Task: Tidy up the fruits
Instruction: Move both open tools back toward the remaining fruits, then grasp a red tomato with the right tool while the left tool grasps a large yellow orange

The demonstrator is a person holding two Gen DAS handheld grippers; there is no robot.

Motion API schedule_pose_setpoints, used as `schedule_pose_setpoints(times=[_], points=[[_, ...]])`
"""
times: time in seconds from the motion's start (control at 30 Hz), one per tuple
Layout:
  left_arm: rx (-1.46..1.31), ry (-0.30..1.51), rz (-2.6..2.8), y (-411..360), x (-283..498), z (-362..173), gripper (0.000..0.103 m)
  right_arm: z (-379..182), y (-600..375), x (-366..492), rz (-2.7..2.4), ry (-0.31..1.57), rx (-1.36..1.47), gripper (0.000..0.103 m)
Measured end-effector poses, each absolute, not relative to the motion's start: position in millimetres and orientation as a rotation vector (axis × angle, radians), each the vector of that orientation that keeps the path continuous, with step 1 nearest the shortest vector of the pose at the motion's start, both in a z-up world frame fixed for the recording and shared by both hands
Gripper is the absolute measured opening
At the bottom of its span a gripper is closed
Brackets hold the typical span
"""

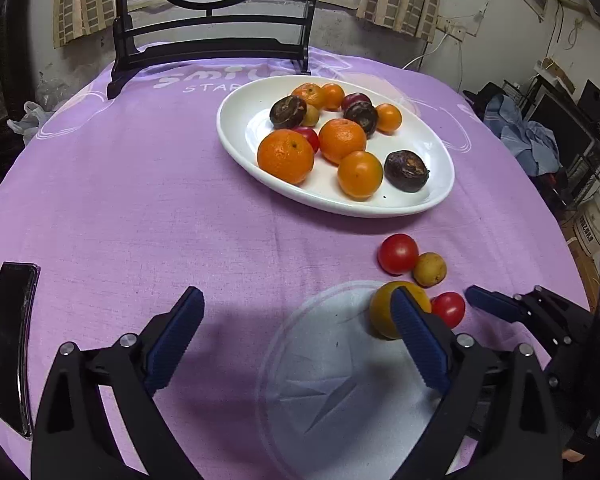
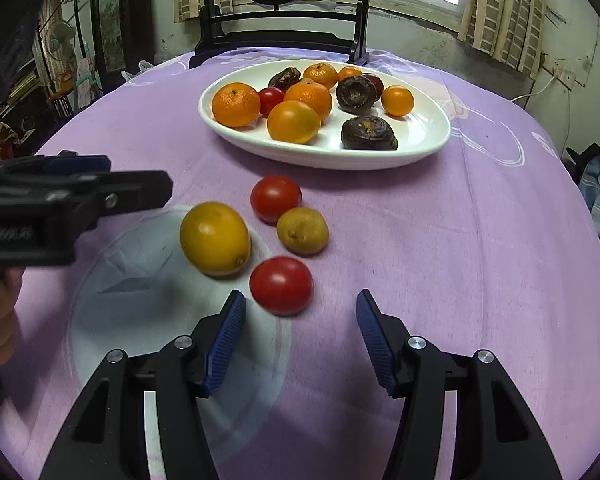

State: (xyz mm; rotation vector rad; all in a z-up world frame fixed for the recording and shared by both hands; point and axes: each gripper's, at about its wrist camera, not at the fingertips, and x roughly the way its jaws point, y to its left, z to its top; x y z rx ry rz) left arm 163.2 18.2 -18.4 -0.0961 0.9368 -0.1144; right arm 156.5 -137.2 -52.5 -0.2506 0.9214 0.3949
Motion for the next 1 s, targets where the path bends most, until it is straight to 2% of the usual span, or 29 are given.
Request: schedule_pose_setpoints(times=[0.07, 0.13, 0.17, 0.2, 0.73, 1.0], points=[[-0.104, 0.941, -0.108, 20.3, 164.4, -19.2, 0.094, -52.7, -133.6, 160.2, 0.391, 0.913, -0.255, 0.059], [-0.122, 0.952, -0.104, 23.8, 166.5, -21.1, 0.094, -52.6, -132.3, 160.9, 0.395, 0.905, -0.251, 0.052], [-0.130, 0.958, -0.102, 25.5, 167.6, -22.3, 0.094, -51.9, -132.1, 160.4, 0.398, 0.899, -0.251, 0.039], [-0.133, 0.962, -0.099, 26.1, 168.2, -23.3, 0.094, -50.6, -132.4, 158.9, 0.408, 0.892, -0.246, 0.031], [-0.078, 0.950, -0.149, 4.4, 158.7, -25.2, 0.094, -47.1, -184.8, 130.1, 0.312, 0.885, -0.105, 0.031], [-0.014, 0.936, -0.198, -20.6, 148.8, -27.6, 0.094, -49.9, -183.1, 131.9, 0.310, 0.892, -0.127, 0.031]])
